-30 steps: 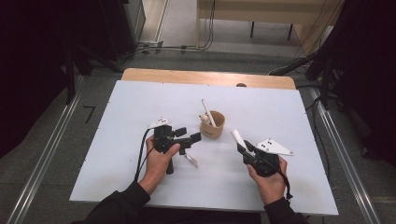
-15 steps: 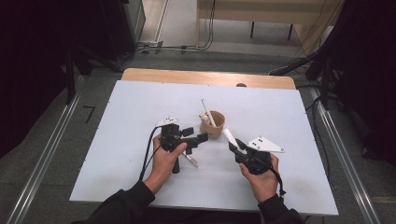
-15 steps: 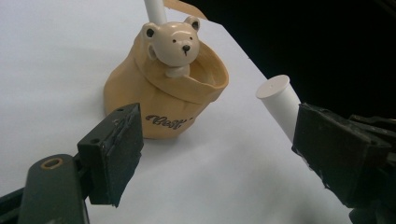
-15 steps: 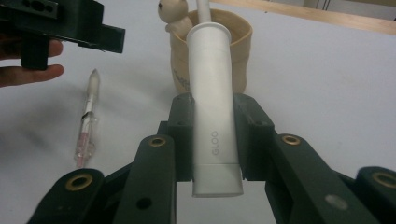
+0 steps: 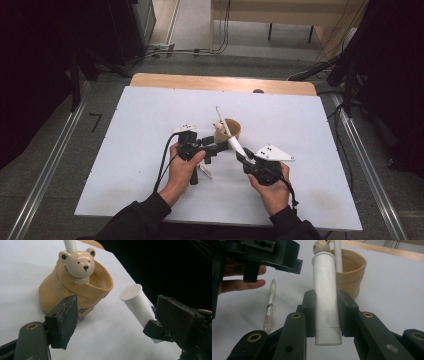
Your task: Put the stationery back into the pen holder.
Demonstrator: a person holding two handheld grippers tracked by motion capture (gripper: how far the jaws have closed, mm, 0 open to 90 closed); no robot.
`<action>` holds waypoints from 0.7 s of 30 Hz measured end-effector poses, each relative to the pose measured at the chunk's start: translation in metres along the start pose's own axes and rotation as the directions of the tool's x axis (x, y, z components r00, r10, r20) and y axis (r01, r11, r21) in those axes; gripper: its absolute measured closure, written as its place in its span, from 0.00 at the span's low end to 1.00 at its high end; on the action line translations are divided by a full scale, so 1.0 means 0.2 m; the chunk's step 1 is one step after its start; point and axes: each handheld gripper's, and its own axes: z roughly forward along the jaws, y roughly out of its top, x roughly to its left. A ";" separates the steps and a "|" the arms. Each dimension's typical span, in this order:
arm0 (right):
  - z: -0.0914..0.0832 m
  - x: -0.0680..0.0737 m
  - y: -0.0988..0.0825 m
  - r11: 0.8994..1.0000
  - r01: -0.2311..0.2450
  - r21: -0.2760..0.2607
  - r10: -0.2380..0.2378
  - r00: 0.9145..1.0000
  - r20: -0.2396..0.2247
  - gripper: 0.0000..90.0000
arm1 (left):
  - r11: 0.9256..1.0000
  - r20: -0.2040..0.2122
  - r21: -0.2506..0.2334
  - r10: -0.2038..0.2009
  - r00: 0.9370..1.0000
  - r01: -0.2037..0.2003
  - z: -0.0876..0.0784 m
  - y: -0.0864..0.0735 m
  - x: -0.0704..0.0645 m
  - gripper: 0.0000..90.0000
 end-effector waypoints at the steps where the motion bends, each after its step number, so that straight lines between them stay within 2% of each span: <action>1: 0.00 0.00 0.00 1.000 0.003 -0.001 -0.003 1.000 -0.004 0.76 | 1.000 0.002 -0.001 -0.002 1.000 0.002 0.01 0.00 0.00 0.23; 10: 0.04 0.04 0.02 1.000 0.020 -0.009 -0.020 0.999 -0.032 0.76 | 1.000 0.037 0.014 -0.021 0.999 0.020 0.04 0.00 -0.01 0.27; 21: 0.07 0.06 0.03 0.999 0.035 -0.012 -0.036 0.998 -0.044 0.76 | 0.999 0.058 0.015 -0.039 0.998 0.038 0.06 0.00 -0.01 0.33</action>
